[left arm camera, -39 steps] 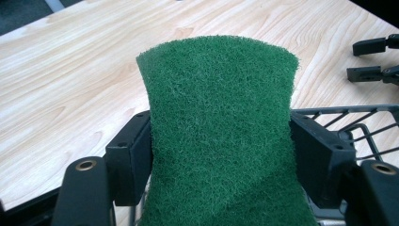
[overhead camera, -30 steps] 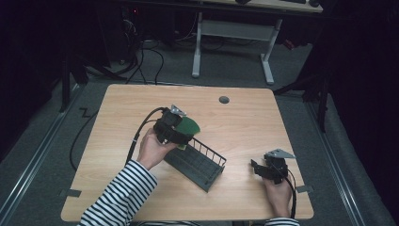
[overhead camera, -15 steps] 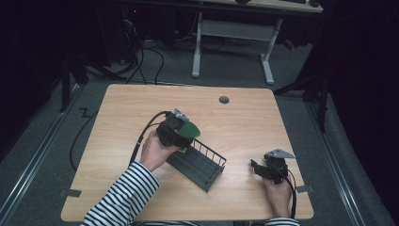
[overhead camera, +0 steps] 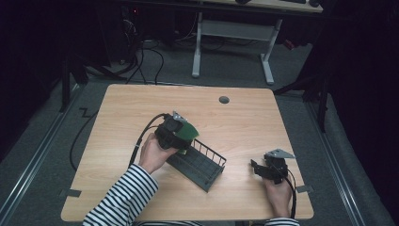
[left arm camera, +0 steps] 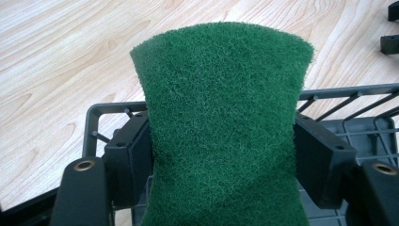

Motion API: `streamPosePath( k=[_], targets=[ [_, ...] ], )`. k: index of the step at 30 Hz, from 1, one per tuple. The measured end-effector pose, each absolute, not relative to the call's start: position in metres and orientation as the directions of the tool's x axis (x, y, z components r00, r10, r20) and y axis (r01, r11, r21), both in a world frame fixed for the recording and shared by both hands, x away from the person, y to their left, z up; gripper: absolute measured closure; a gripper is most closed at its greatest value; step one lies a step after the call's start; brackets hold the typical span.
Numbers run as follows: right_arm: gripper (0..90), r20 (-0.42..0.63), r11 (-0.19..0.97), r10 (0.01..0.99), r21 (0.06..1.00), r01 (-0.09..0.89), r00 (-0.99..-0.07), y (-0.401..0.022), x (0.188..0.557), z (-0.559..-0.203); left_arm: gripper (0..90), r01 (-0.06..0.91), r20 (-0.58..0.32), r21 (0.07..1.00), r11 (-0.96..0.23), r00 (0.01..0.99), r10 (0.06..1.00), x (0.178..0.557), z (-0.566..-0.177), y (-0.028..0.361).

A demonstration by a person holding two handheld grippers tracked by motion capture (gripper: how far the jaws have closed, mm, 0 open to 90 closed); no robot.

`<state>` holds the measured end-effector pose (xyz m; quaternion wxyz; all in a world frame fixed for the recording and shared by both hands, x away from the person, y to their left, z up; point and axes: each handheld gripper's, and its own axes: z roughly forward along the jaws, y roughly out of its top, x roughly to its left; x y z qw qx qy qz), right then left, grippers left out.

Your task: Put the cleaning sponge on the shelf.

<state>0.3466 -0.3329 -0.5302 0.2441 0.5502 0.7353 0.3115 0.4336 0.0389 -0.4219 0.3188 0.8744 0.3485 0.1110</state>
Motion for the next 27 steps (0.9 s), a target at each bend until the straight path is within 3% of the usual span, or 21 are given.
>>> streamPosePath(
  k=[22,27],
  targets=[
    [36.2,-0.016,0.199,0.962,0.728,0.657,-0.274,-0.333,0.347,-0.530,30.7,0.546,-0.035,0.613,-0.571,0.741,0.671,0.426,-0.433,0.044],
    [36.2,-0.017,0.201,0.961,0.727,0.657,-0.276,-0.333,0.347,-0.530,27.0,0.545,-0.051,0.623,-0.561,0.744,0.666,0.424,-0.434,0.048]
  ],
)
